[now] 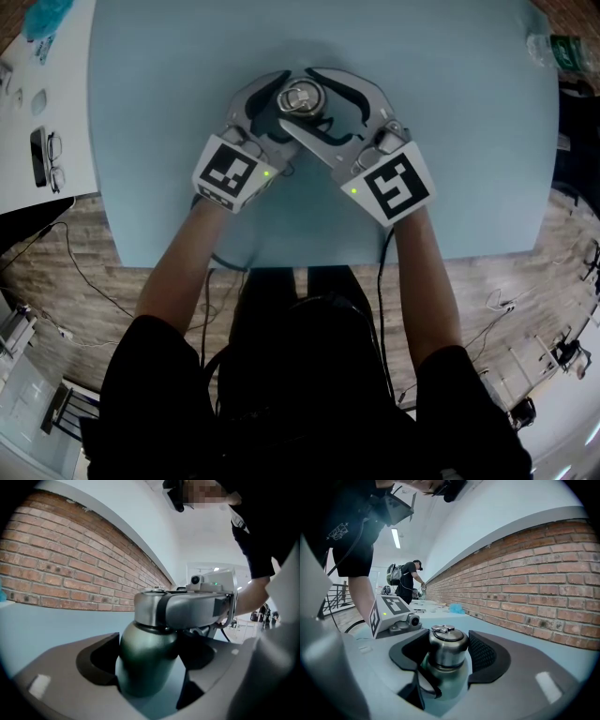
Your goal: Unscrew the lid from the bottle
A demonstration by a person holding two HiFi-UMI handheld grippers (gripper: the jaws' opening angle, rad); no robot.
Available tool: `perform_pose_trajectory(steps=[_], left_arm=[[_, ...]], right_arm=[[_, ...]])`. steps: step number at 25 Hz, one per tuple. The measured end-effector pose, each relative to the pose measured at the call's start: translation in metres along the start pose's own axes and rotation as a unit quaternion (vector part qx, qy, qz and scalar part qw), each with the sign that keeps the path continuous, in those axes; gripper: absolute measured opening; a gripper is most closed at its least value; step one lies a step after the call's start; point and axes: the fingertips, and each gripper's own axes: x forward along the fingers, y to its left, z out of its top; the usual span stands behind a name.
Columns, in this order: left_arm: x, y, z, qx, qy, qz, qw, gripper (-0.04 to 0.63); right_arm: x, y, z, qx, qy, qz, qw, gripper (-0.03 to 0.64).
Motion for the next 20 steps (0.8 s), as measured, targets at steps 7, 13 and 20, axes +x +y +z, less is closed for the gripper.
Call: perform_pose_trajectory(steps=[7, 13, 20], left_arm=[[0.0008, -0.0011, 0.0005, 0.001, 0.002, -0.014, 0.9999, 0.376], [0.0013, -0.0014, 0.0009, 0.001, 0.001, -0.019, 0.9998, 0.376], [0.0019, -0.0022, 0.0004, 0.002, 0.001, -0.024, 0.9997, 0.376]], right_arm=[[-0.0010, -0.0003, 0.0003, -0.002, -0.001, 0.008, 1.000, 0.264], [-0.0012, -0.0006, 0.0004, -0.001, -0.003, 0.011, 1.000, 0.264], [-0.0017, -0.0005, 0.0010, -0.001, -0.009, 0.019, 1.000, 0.264]])
